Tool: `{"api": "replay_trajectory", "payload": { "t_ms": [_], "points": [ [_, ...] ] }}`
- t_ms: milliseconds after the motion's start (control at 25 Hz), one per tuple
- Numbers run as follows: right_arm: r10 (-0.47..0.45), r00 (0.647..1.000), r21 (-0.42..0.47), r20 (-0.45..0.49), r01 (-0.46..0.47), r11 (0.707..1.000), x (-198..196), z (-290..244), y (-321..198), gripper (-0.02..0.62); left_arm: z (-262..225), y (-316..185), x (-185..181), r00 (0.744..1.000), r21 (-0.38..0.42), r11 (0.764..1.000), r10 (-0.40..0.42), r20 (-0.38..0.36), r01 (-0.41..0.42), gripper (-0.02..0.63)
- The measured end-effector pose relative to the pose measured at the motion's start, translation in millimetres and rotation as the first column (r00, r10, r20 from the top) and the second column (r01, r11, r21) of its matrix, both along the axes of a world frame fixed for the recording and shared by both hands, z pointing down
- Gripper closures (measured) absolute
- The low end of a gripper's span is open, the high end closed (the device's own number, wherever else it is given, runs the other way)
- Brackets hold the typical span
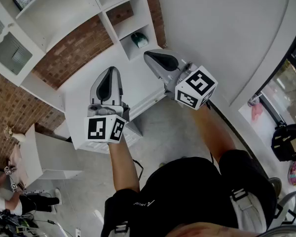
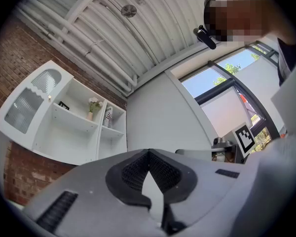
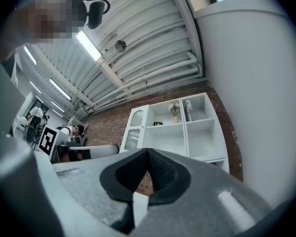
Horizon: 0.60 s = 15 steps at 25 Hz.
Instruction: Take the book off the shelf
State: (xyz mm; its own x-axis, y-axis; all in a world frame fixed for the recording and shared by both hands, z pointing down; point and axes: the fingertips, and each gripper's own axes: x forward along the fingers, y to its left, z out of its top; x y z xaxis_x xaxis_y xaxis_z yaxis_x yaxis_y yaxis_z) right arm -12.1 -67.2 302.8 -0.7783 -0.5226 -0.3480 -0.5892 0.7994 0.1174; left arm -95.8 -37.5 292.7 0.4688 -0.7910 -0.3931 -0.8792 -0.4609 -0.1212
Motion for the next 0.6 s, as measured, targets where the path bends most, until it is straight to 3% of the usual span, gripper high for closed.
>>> {"api": "replay_trajectory", "payload": {
  "t_ms": [600],
  "points": [
    [-0.071, 0.995, -0.062, 0.067, 0.075, 0.995, 35, -21, -24, 0.594, -13, -19, 22, 1.000, -0.004, 1.000, -0.023, 0.009, 0.023, 0.609]
  ]
}}
